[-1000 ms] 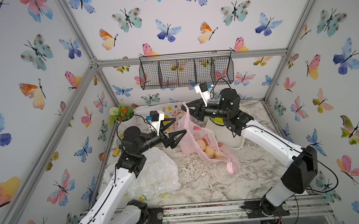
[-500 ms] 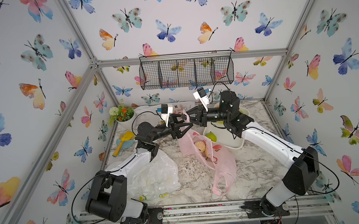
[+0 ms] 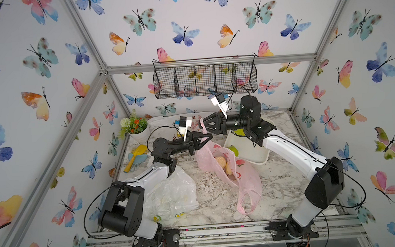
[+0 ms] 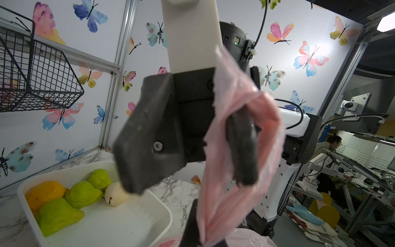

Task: Place the pears into plastic bags & tie knots
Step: Tie the plastic bag at the center of the board.

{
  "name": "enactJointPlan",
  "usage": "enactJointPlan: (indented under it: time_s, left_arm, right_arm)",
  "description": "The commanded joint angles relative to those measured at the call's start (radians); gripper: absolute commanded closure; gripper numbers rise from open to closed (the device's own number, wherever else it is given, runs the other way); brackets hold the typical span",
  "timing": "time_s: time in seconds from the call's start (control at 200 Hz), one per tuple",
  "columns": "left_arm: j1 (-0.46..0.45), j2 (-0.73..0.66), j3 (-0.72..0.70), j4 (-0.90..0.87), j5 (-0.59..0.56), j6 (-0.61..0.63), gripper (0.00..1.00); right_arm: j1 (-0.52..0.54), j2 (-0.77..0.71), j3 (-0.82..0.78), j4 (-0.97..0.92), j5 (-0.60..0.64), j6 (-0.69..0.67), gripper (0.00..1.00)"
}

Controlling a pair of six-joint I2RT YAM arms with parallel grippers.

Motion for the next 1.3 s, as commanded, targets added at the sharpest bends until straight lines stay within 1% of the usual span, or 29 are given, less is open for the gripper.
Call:
enactJointPlan:
  time_s: [0.0,0.045,0.1,0.135,0.18,0.265,0.325,0.43,0.506,0.536,0.581,0.626,0.671,0.711,0.751,0.826,0.856,0.896,1.001,1.076,1.141,1.196,1.216,1.256,1.296]
  left_arm:
    - [0.028,-0.046,0.012,-0.163,-0.119,0.042,1.0]
    - [0.051,-0.061,0.038,-0.35,-0.217,0.087,1.0]
    - [0.082,-0.069,0.082,-0.57,-0.326,0.167,1.0]
    - [0.105,-0.068,0.099,-0.648,-0.387,0.198,1.0]
    - [0.142,-0.053,0.115,-0.698,-0.446,0.188,1.0]
    - [0.194,0.01,0.173,-0.765,-0.448,0.161,1.0]
    - [0.205,0.053,0.219,-0.822,-0.45,0.172,1.0]
    - [0.213,0.101,0.26,-0.87,-0.452,0.192,1.0]
    - [0.223,0.124,0.284,-0.909,-0.467,0.217,1.0]
    - [0.229,0.131,0.293,-0.925,-0.474,0.227,1.0]
    - [0.235,0.139,0.306,-0.949,-0.483,0.239,1.0]
    - [0.238,0.143,0.31,-0.955,-0.482,0.244,1.0]
    - [0.239,0.146,0.311,-0.952,-0.478,0.24,1.0]
    - [0.24,0.148,0.312,-0.949,-0.472,0.236,1.0]
    - [0.239,0.149,0.313,-0.946,-0.464,0.234,1.0]
    - [0.24,0.148,0.309,-0.941,-0.454,0.23,1.0]
    - [0.239,0.146,0.307,-0.941,-0.454,0.233,1.0]
    - [0.239,0.144,0.307,-0.943,-0.454,0.236,1.0]
    - [0.238,0.139,0.304,-0.944,-0.451,0.236,1.0]
    - [0.238,0.13,0.299,-0.945,-0.447,0.233,1.0]
    - [0.236,0.123,0.294,-0.949,-0.448,0.234,1.0]
    - [0.237,0.116,0.294,-0.958,-0.45,0.239,1.0]
    - [0.238,0.112,0.295,-0.961,-0.449,0.243,1.0]
    - [0.238,0.109,0.297,-0.969,-0.451,0.247,1.0]
    - [0.238,0.109,0.3,-0.972,-0.452,0.249,1.0]
  right_arm:
    - [-0.046,-0.043,0.027,-0.093,0.063,-0.054,0.42]
    - [-0.098,-0.082,0.004,-0.121,0.107,-0.069,0.36]
    - [-0.17,-0.13,-0.014,-0.185,0.173,-0.108,0.32]
    - [-0.217,-0.156,-0.026,-0.229,0.208,-0.136,0.31]
    - [-0.271,-0.188,-0.058,-0.274,0.261,-0.172,0.3]
    - [-0.328,-0.235,-0.132,-0.382,0.42,-0.263,0.3]
    - [-0.332,-0.274,-0.206,-0.444,0.543,-0.329,0.3]
    - [-0.331,-0.354,-0.359,-0.491,0.68,-0.388,0.28]
    - [-0.332,-0.426,-0.449,-0.513,0.71,-0.421,0.26]
    - [-0.332,-0.461,-0.484,-0.511,0.702,-0.433,0.25]
    - [-0.331,-0.519,-0.542,-0.497,0.637,-0.458,0.22]
    - [-0.325,-0.581,-0.604,-0.465,0.576,-0.456,0.14]
    - [-0.281,-0.631,-0.659,-0.424,0.583,-0.43,0.13]
    - [-0.198,-0.661,-0.69,-0.408,0.66,-0.421,0.13]
    - [-0.081,-0.681,-0.709,-0.389,0.779,-0.424,0.13]
    - [0.168,-0.685,-0.713,-0.355,0.996,-0.466,0.11]
    - [0.242,-0.67,-0.7,-0.352,1.042,-0.483,0.1]
    - [0.312,-0.642,-0.674,-0.353,1.072,-0.509,0.09]
    - [0.426,-0.549,-0.616,-0.334,1.096,-0.603,0.06]
    - [0.481,-0.477,-0.566,-0.32,1.093,-0.667,0.04]
    - [0.518,-0.436,-0.538,-0.288,1.085,-0.692,0.03]
    - [0.526,-0.416,-0.522,-0.266,1.076,-0.703,0.02]
    - [0.55,-0.41,-0.517,-0.26,1.069,-0.704,0.02]
    - [0.566,-0.396,-0.514,-0.251,1.056,-0.712,0.02]
    - [0.586,-0.374,-0.514,-0.239,1.068,-0.725,0.02]
